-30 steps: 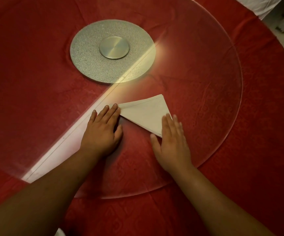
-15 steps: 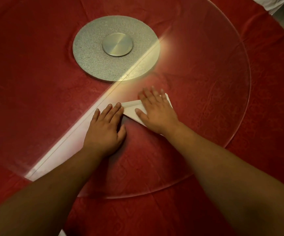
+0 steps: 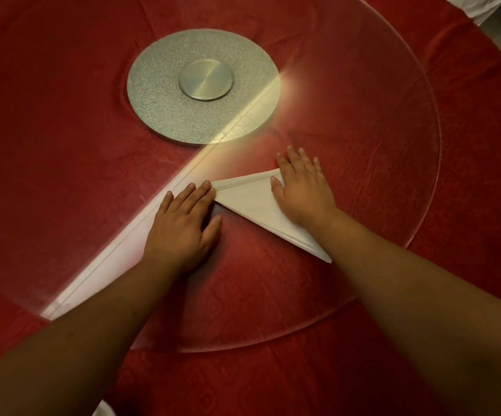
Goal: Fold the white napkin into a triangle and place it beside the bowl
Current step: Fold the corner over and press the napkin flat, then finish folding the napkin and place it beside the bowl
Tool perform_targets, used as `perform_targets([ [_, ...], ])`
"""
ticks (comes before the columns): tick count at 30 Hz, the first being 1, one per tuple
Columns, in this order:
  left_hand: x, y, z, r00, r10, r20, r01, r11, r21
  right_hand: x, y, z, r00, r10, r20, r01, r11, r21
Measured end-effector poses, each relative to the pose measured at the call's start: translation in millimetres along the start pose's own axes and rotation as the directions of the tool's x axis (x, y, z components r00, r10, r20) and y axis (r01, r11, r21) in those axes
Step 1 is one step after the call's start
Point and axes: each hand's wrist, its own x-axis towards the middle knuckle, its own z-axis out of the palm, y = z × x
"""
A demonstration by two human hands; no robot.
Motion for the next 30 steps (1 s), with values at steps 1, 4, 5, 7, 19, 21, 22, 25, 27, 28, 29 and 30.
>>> perform_targets([
  [1, 0.7, -0.8, -1.0, 1.000, 0.001, 0.006, -0.001, 1.000, 0.001, -1.7, -1.0, -3.2, 0.999, -0.021, -0.041, 0.021, 1.000, -0.009],
  [4, 5.1, -5.8, -5.1, 1.000, 0.003, 0.010, -0.004, 0.999, 0.046, -1.3, -0.7, -15.7, 0.985, -0.103, -0.141, 0.097, 0.994, -0.046],
  [5, 8.6, -8.1, -7.2, 1.000, 0.003, 0.010, -0.004, 0.998, 0.068, 1.3, -0.7, -21.8, 0.987, -0.107, -0.119, 0.105, 0.994, -0.024],
  [7, 18.8, -12.9, -12.6, 1.000, -0.002, 0.021, 0.000, 0.996, 0.095, 9.3, -1.7, -33.9, 0.997, -0.069, 0.024, 0.067, 0.996, 0.066],
  [19, 66.2, -4.4, -31.8, 0.988, -0.114, 0.106, 0.104, 0.990, 0.091, -4.0, -21.1, -56.0, 0.782, 0.191, 0.593, -0.329, 0.935, 0.132],
  [21, 53.6, -6.2, -30.5, 0.998, -0.046, 0.033, 0.045, 0.998, 0.038, -23.7, -23.1, -52.5, 0.919, 0.157, 0.362, -0.179, 0.983, 0.029],
  [22, 47.4, -8.3, -29.4, 1.000, 0.006, 0.013, -0.006, 1.000, 0.023, -35.2, -25.8, -49.9, 0.980, 0.067, 0.185, -0.065, 0.998, -0.016],
  [25, 35.4, -12.4, -22.8, 0.993, 0.118, 0.025, -0.118, 0.993, -0.009, -69.1, -45.5, -42.0, 0.914, -0.404, -0.034, 0.402, 0.914, -0.050],
  [27, 30.4, -12.3, -17.1, 0.994, 0.105, 0.037, -0.104, 0.994, -0.042, -83.7, -60.4, -32.4, 0.774, -0.626, 0.093, 0.630, 0.777, -0.009],
  [28, 28.4, -12.4, -14.3, 0.995, 0.093, 0.034, -0.091, 0.994, -0.052, -88.8, -67.1, -26.6, 0.714, -0.681, 0.162, 0.690, 0.724, 0.000],
  [29, 26.6, -13.0, -11.4, 0.996, 0.085, 0.026, -0.083, 0.995, -0.055, -92.7, -73.6, -21.0, 0.673, -0.711, 0.203, 0.725, 0.688, 0.004],
  [30, 25.4, -14.1, -9.2, 0.997, 0.081, 0.019, -0.080, 0.995, -0.055, -95.4, -79.2, -16.1, 0.652, -0.728, 0.213, 0.744, 0.668, 0.005],
])
